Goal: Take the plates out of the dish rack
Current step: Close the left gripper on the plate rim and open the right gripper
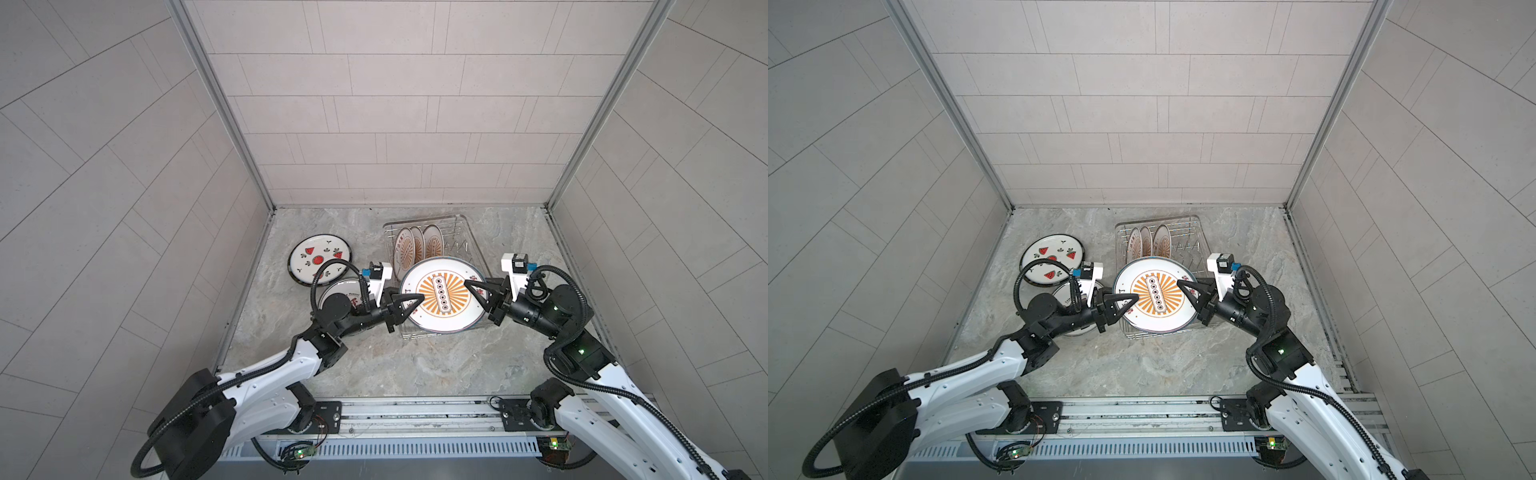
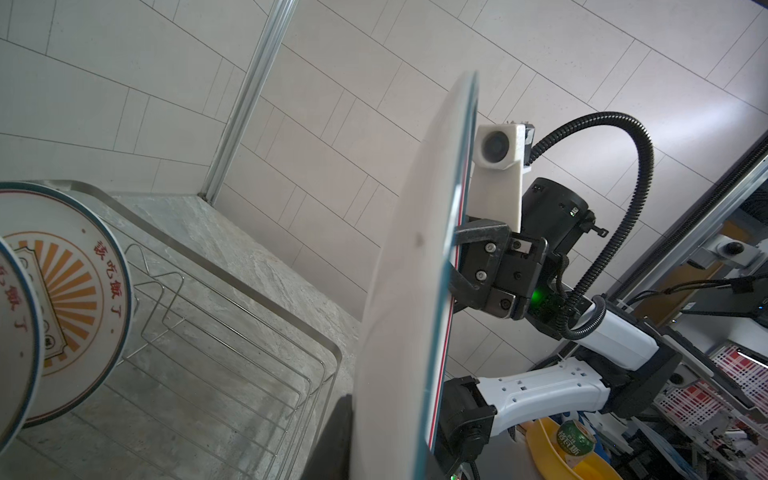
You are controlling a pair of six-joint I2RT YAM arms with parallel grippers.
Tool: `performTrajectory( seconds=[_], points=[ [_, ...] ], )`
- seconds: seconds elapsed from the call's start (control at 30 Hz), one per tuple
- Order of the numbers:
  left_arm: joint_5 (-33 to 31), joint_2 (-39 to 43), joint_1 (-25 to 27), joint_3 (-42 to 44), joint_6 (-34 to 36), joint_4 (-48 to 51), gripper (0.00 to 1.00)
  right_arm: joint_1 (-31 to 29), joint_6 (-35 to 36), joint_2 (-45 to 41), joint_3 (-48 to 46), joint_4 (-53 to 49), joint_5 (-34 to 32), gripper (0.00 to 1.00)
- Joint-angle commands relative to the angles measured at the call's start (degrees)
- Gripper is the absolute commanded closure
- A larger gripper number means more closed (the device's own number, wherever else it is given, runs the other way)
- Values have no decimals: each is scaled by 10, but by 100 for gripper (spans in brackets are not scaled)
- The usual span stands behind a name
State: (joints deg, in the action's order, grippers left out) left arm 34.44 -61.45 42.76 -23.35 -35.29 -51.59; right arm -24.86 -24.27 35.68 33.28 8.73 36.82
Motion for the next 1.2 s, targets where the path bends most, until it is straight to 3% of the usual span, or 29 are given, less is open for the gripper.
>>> performTrajectory(
  seconds=[0.0, 0.2, 0.5, 0.53, 0.67, 0.8, 1.17],
  points=[
    [34, 3, 10, -23, -6, -30, 83, -2, 3, -3, 7, 29, -7, 91],
    [27, 2, 9, -22, -15, -32, 91, -9, 10, 0, 9, 19, -11, 87],
    [-19, -6, 9, -13, -34, -52, 99, -18, 18, 0, 8, -11, -52, 66],
    [-21, -6, 9, -13, -35, -54, 100, -19, 19, -1, 7, -12, -51, 62],
    [-42, -7, 9, -9, -39, -54, 100, -23, 18, -3, 6, -19, -62, 28],
    [-51, -3, 9, -5, -39, -53, 100, -25, 13, -4, 7, -24, -60, 1],
    [-150, 34, 7, 7, -17, 23, 100, -31, 16, -41, -6, -30, -101, 0]
  ],
)
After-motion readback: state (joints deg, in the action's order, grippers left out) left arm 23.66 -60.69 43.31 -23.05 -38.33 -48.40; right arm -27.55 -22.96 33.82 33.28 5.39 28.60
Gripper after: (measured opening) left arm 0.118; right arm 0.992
